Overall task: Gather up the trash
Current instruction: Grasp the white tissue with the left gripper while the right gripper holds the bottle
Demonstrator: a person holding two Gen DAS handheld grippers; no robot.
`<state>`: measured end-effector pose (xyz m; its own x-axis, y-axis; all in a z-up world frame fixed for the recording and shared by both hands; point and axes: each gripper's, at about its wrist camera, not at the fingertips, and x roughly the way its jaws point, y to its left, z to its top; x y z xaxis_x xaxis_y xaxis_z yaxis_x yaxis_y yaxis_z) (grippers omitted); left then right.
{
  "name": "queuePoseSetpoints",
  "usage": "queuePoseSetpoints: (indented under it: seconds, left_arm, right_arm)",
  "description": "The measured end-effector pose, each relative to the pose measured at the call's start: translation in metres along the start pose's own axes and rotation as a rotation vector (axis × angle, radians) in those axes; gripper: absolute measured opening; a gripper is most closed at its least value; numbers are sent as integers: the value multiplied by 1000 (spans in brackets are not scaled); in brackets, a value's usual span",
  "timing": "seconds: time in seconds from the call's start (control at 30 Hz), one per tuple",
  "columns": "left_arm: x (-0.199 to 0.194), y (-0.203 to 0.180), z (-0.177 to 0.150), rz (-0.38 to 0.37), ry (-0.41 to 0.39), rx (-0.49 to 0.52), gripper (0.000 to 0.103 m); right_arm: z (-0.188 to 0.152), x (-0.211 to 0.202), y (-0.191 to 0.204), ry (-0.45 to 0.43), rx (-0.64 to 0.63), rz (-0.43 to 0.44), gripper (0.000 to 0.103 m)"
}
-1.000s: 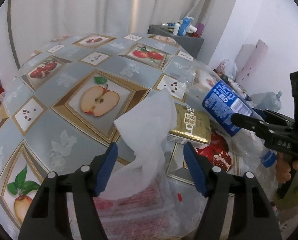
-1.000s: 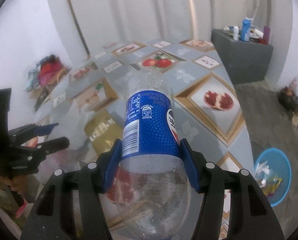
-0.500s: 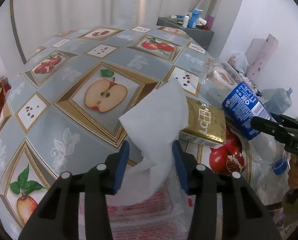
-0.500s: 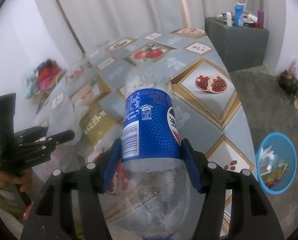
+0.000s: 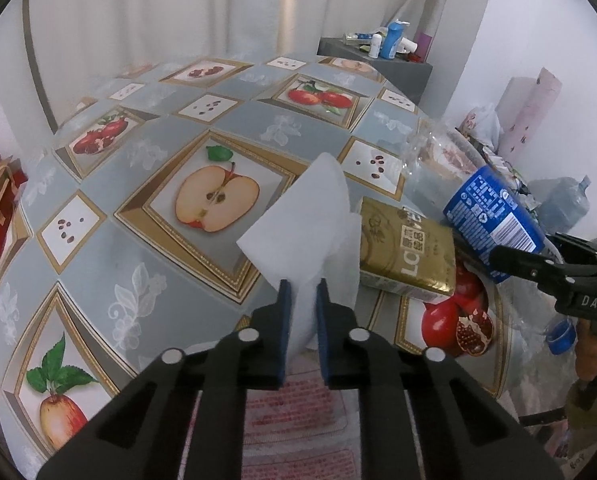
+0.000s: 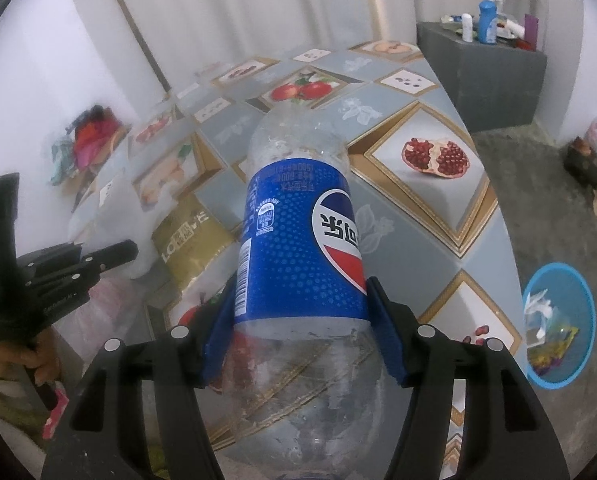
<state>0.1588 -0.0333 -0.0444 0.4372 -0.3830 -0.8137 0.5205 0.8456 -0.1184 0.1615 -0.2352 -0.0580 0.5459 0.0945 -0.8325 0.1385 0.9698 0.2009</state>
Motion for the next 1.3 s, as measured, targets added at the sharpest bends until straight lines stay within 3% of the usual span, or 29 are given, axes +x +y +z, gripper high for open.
queuePoseSetpoints:
  seconds: [0.13, 0.87, 1.3]
  left_arm:
    - [-4, -1, 2, 0, -18, 12, 5]
    - [-53, -7, 17, 16, -160, 39, 4]
    - [-84, -57, 36, -53, -233, 141, 4]
  right_arm:
    - [-3, -2, 0, -8, 7, -8, 58]
    - [-7, -34, 1, -101, 29, -16, 58]
    - [-21, -90, -24, -218, 97, -55, 58]
